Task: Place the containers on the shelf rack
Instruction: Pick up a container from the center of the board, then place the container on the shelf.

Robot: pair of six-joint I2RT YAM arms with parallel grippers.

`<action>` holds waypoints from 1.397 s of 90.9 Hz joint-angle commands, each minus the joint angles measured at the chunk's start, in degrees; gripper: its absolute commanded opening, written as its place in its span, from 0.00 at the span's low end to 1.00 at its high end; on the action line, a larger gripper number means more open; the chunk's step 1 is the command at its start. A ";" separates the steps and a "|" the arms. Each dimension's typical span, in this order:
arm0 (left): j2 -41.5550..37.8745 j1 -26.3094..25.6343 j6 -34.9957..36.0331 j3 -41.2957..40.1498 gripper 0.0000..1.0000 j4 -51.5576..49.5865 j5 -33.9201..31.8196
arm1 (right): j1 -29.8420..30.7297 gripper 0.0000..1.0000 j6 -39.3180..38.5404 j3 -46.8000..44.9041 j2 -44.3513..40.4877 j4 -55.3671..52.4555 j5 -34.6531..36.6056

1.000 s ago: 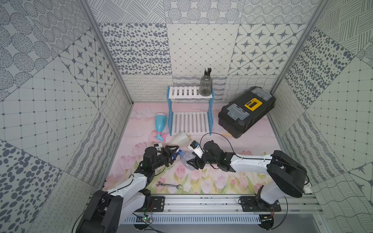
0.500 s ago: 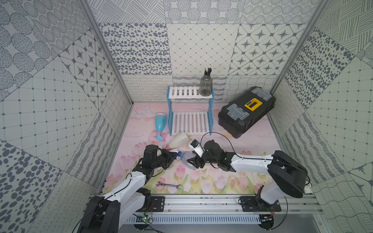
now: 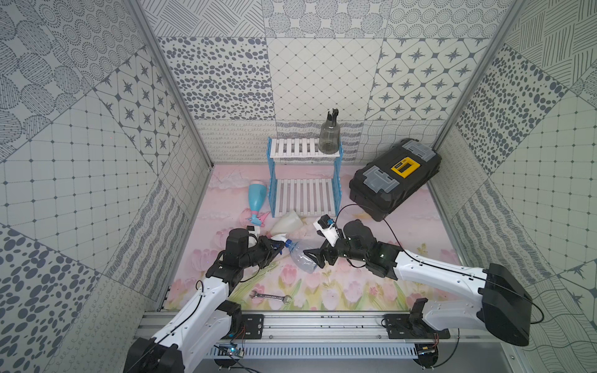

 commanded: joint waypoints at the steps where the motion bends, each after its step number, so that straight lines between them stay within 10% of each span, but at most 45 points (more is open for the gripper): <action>1: -5.65 -0.27 14.26 4.38 0.00 -8.96 1.47 | -2.01 0.97 2.67 2.62 -3.72 -1.46 -0.02; 47: -10.78 -0.92 50.30 32.85 0.00 -32.92 -10.07 | -15.65 0.97 6.32 3.28 -13.86 -5.37 -3.97; 127: 38.59 -6.08 59.80 100.88 0.00 -48.18 -34.31 | -15.81 0.97 -7.16 11.23 -17.14 -16.86 6.41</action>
